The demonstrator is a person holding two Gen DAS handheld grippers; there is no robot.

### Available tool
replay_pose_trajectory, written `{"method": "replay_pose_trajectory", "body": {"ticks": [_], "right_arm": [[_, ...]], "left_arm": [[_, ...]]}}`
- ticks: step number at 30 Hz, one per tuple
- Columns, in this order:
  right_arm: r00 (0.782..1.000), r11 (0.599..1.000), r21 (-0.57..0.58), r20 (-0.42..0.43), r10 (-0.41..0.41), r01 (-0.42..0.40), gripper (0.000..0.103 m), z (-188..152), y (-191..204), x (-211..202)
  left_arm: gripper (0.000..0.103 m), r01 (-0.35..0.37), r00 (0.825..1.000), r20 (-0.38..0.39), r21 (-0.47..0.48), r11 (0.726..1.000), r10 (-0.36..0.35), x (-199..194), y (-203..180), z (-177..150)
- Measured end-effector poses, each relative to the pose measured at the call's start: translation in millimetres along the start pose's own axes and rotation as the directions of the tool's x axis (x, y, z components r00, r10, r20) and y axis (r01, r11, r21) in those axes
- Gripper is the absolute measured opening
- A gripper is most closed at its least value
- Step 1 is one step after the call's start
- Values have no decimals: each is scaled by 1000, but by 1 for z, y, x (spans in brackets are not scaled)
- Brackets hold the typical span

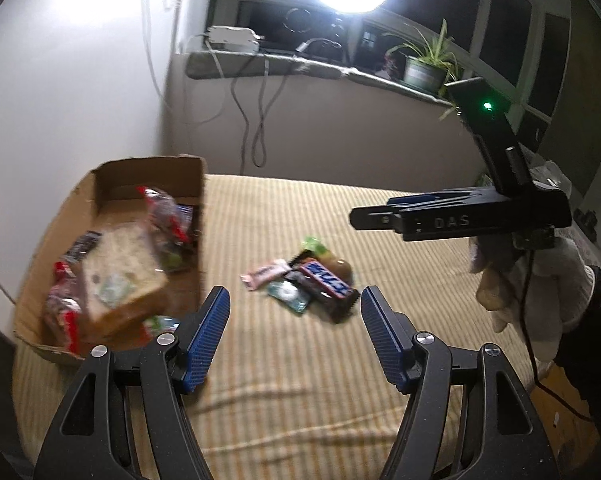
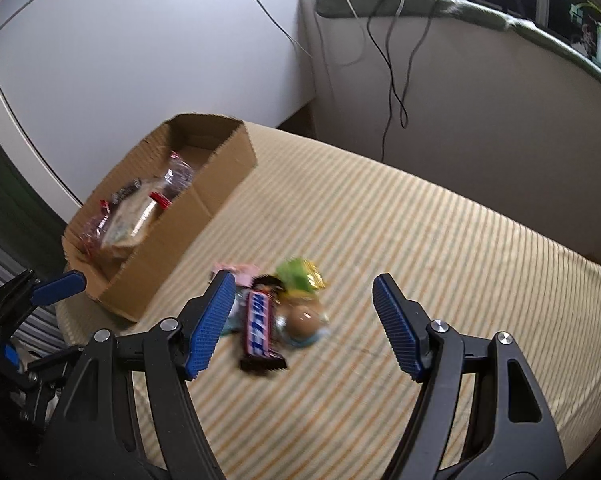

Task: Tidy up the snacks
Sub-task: 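Withdraw both open tools from the box toward the remaining snacks, then grasp the blue Snickers bar with the left tool while the right grasps the yellow-capped egg candy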

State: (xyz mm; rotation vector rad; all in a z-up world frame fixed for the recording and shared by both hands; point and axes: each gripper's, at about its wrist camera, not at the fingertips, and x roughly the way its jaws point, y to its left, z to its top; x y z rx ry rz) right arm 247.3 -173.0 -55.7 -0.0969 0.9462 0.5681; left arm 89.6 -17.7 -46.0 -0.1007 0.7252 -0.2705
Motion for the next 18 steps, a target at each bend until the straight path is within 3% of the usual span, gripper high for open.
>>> {"method": "replay_pose_trajectory", "body": {"ticks": [3,6,8,10,13,18], "right_arm": [[1000,1000,6,-15,10,-10,73,-7,-9,4],[999,1000,5,-40,28,-28,61,-13,-13,12],[997,999,4,-62,46,-46,48,-17,-14,20],[995,998,-5,-86,60,-60,42,-21,-14,28],[991,997,-22,-108,77,-80,40,-25,-11,36],[987,994,-41,-126,97,-103,37,-24,-6,45]], "left_arm": [[68,18,1000,-25,6,1000,-17,12,-9,-1],[68,43,998,-54,-2,999,-43,25,-15,-1],[68,60,995,-75,-19,998,-62,34,-18,-2],[62,67,993,-94,-26,997,-69,43,-21,-3],[52,74,989,-123,-34,997,-77,55,-24,-4],[52,68,984,-162,-44,997,-75,73,-27,-4]]}}
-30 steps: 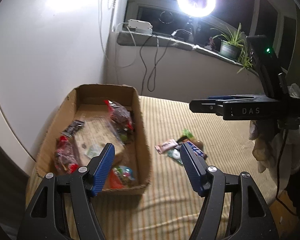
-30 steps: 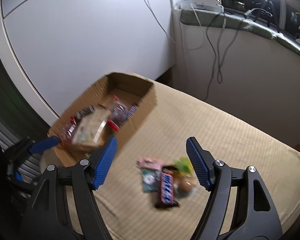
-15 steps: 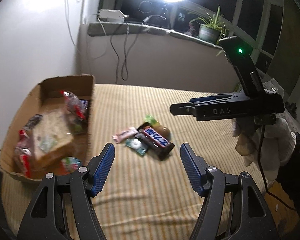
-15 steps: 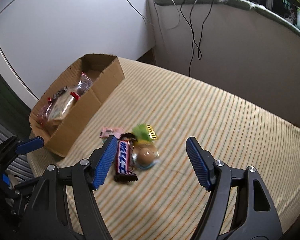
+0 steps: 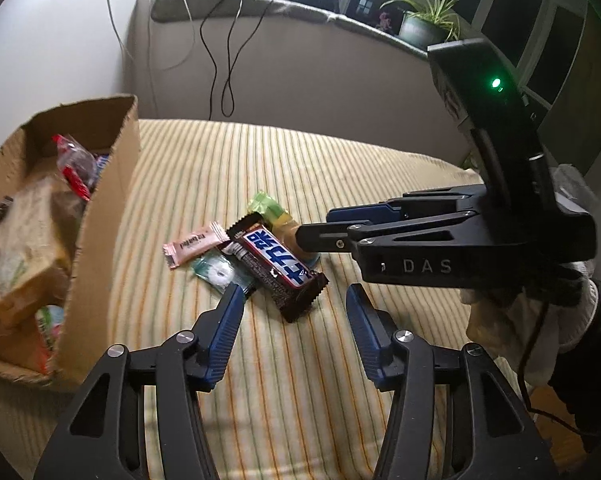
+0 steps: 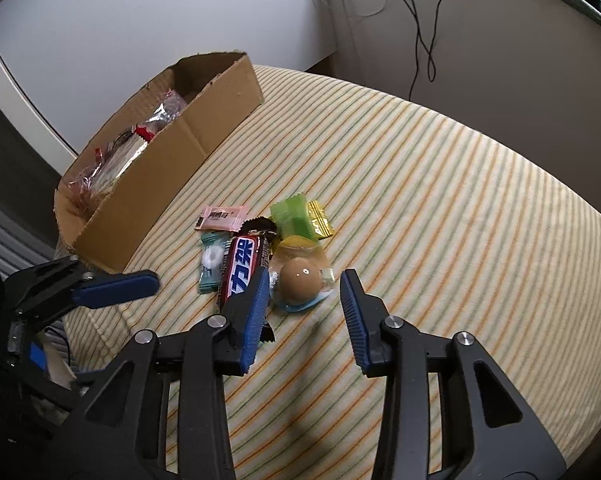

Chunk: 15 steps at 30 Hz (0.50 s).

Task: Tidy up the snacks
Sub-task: 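Grasp the blue Snickers bar with the left tool while the right grasps the yellow-capped egg candy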

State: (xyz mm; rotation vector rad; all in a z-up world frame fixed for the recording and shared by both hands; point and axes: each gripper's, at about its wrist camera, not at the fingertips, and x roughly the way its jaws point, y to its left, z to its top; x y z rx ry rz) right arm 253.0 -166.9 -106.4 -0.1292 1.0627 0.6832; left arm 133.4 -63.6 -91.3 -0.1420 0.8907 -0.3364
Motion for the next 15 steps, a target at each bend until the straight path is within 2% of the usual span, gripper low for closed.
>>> {"method": "replay_pose_trajectory", "body": {"ticks": [4,15], "right_arm": [[1000,1000,-25,-17,-12,11,34,3,5,8],[998,998,-55,-41,-44,42,34,7,4,21]], "left_arm": [[52,-16,1000,-20,14,1000,17,10,-3,0],[52,-28,998,-54,18,999,29,28,-6,7]]}}
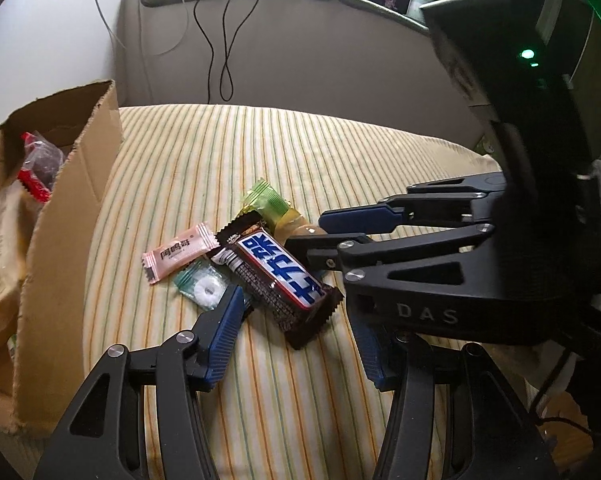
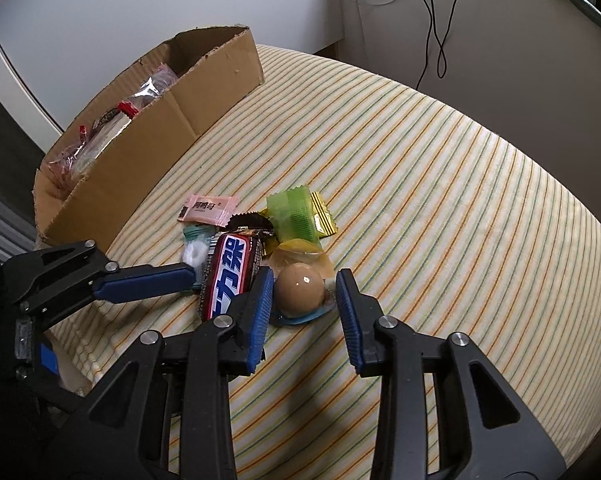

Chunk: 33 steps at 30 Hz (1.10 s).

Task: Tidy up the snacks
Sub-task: 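Grasp the blue Snickers bar with the left tool while the right grasps the yellow-capped egg candy, then carry the Snickers bar and egg candy with both tools over the box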

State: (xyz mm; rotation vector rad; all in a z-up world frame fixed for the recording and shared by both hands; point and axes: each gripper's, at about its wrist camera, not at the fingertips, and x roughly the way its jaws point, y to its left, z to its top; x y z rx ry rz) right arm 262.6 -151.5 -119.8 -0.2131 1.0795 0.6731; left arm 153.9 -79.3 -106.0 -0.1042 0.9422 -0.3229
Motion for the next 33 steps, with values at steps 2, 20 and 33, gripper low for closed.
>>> {"method": "replay_pose_trajectory", "body": {"ticks": [2,20,33], "right_arm": [[1000,1000,4,0,-5,5,34,0,-3,0],[999,999,21,6,-43,43,30,-5,-21,-4],[997,997,6,14,-82,82,26,-14,-14,-11]], "left_arm": [[52,-1,1000,-3,1,1000,1,3,-1,2],[28,-58,998,-9,38,998,58,15,-5,12],[27,-57,998,14,19,998,57,9,2,9]]}}
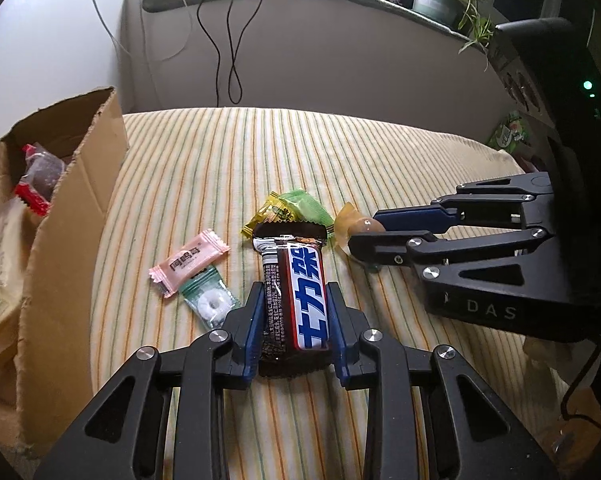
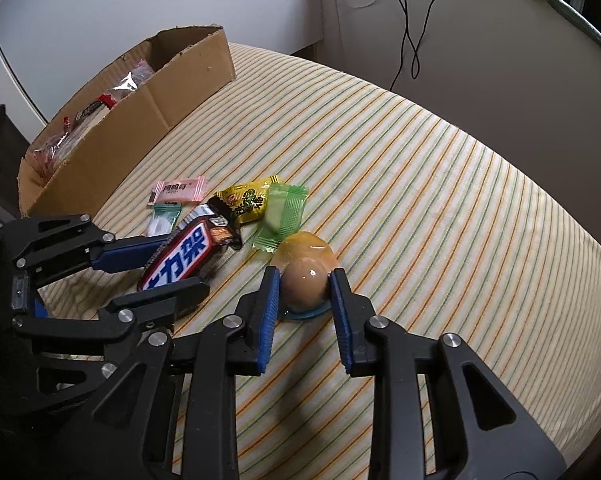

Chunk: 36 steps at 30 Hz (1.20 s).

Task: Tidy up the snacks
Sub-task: 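Carry the Snickers bar and egg candy with both tools over the box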

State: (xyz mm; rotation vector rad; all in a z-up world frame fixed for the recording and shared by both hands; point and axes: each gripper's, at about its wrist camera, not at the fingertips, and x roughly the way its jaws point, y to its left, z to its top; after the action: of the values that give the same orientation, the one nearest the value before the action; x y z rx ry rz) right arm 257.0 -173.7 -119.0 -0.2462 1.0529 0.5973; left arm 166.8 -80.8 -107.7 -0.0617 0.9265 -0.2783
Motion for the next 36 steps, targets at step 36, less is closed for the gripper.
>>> {"method": "replay_pose_trajectory", "body": {"ticks": [36], "right_arm": [[983,999,-49,184,30,-21,26,54,96,-51]], "left_arm": [[27,-83,963,248,-109,990,109,-115,91,-1]]}}
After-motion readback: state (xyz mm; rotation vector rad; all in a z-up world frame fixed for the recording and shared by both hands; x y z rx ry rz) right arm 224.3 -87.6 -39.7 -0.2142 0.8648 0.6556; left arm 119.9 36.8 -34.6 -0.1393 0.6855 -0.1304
